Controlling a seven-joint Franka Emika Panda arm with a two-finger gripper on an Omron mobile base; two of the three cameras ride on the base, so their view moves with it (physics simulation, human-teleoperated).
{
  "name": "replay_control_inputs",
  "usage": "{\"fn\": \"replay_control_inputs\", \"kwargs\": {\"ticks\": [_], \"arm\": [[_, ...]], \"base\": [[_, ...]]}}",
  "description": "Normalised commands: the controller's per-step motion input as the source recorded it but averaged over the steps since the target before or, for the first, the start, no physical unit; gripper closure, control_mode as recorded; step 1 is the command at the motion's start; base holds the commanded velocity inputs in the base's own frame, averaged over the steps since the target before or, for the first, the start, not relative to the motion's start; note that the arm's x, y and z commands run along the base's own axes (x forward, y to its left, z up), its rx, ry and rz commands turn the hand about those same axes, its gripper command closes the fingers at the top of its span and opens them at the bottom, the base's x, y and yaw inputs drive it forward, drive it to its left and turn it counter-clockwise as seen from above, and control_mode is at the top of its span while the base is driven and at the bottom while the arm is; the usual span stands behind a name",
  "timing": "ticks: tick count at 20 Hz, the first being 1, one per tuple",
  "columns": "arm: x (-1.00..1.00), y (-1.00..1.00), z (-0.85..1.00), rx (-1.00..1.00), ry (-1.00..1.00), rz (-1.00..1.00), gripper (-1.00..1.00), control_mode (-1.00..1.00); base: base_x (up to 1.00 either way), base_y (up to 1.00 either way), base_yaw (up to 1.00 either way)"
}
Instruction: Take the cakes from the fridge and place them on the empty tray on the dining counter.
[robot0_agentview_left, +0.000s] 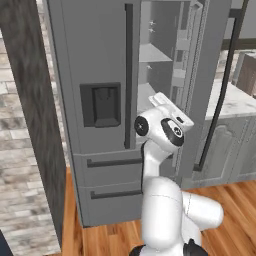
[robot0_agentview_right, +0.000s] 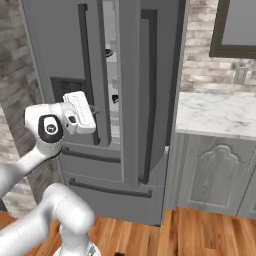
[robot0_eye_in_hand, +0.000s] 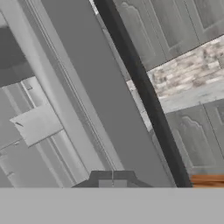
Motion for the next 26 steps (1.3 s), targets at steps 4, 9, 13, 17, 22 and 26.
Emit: {"fn": "replay_control_inputs", "kwargs": {"ticks": [4,9,13,17,22,26], "arm": [[0.76,0.00,-0.27,-0.16,0.00,-0.10,1.00,-1.00],[0.47,-0.24,-0.22,-0.06,0.00,-0.14,1.00,-1.00],[0.15,-0.41,-0.01,0.00,0.00,-0.15,1.00,-1.00],[0.47,-0.21,-0.10,0.00,0.02,-0.07,1.00,-1.00],[0.30,-0.46,-0.11,0.00,0.07,-0.03,1.00,-1.00],[0.01,-0.68,-0.13,0.01,0.08,-0.05,1.00,-1.00]], "base": [[0.00,0.00,0.00],[0.00,0.00,0.00],[0.00,0.00,0.00],[0.00,0.00,0.00],[0.00,0.00,0.00],[0.00,0.00,0.00]]}}
